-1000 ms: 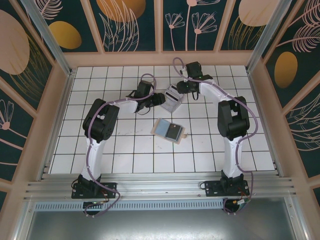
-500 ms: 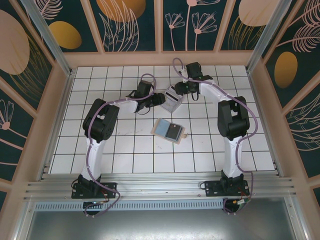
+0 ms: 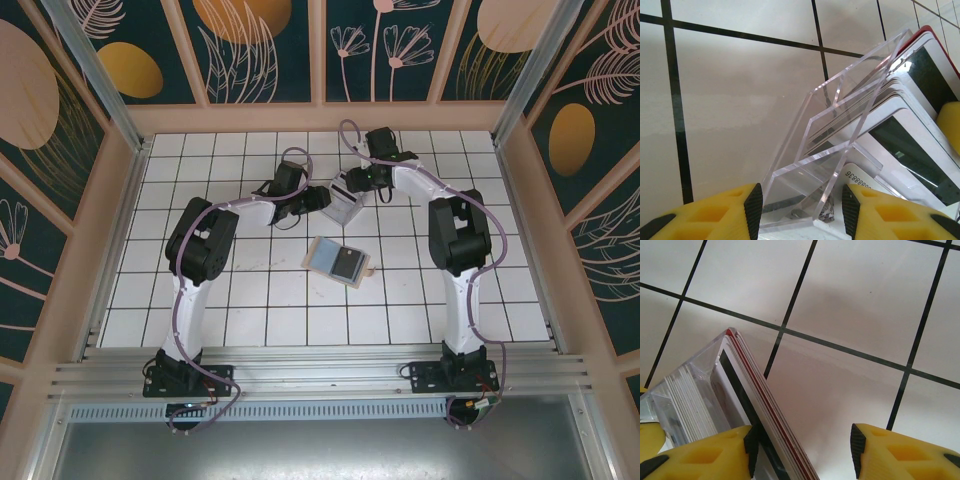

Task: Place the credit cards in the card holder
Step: Pick up several credit cards from the storage box.

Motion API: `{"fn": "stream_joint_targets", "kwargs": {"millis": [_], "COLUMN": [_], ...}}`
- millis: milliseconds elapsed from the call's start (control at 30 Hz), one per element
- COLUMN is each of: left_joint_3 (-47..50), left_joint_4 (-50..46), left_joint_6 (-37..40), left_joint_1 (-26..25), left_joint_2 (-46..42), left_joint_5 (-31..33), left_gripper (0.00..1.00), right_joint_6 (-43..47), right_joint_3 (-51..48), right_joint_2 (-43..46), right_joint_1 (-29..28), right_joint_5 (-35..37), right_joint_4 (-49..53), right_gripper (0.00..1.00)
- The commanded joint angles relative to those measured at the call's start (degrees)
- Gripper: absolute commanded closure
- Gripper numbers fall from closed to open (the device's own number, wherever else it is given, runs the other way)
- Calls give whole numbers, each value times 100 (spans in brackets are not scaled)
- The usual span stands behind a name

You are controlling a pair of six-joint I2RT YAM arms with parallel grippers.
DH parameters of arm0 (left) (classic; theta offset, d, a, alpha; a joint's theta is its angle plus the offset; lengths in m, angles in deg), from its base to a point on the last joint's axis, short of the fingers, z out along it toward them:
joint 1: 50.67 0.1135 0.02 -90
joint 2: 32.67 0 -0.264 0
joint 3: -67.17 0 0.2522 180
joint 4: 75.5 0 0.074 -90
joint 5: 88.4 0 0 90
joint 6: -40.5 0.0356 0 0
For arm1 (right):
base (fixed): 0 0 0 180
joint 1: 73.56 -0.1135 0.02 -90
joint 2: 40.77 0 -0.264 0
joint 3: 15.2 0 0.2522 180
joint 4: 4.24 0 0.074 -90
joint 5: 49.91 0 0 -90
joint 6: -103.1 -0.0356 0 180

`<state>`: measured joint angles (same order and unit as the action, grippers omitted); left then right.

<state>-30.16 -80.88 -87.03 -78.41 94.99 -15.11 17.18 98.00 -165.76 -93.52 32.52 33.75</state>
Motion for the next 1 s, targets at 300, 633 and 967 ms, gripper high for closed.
{"fn": "stream_joint_targets", "kwargs": {"millis": [300, 633, 967], "left_joint_3": [78, 113, 87], "left_joint_4": [-286, -267, -279], "left_joint_6": [-6, -3, 1], "left_joint_1": [15, 8, 13], "left_joint_2": [58, 40, 57], "left_joint_5": [-67, -69, -63], "left_gripper": [52, 52, 52], "right_joint_6": [-135, -135, -75], "right_joint_3": [-197, -251, -267], "right_joint_2": [445, 482, 496], "right_joint_1": [168, 172, 175], "right_joint_5": [449, 347, -189], "right_joint_4": [-155, -165, -164], "right_gripper": [50, 54, 75]}}
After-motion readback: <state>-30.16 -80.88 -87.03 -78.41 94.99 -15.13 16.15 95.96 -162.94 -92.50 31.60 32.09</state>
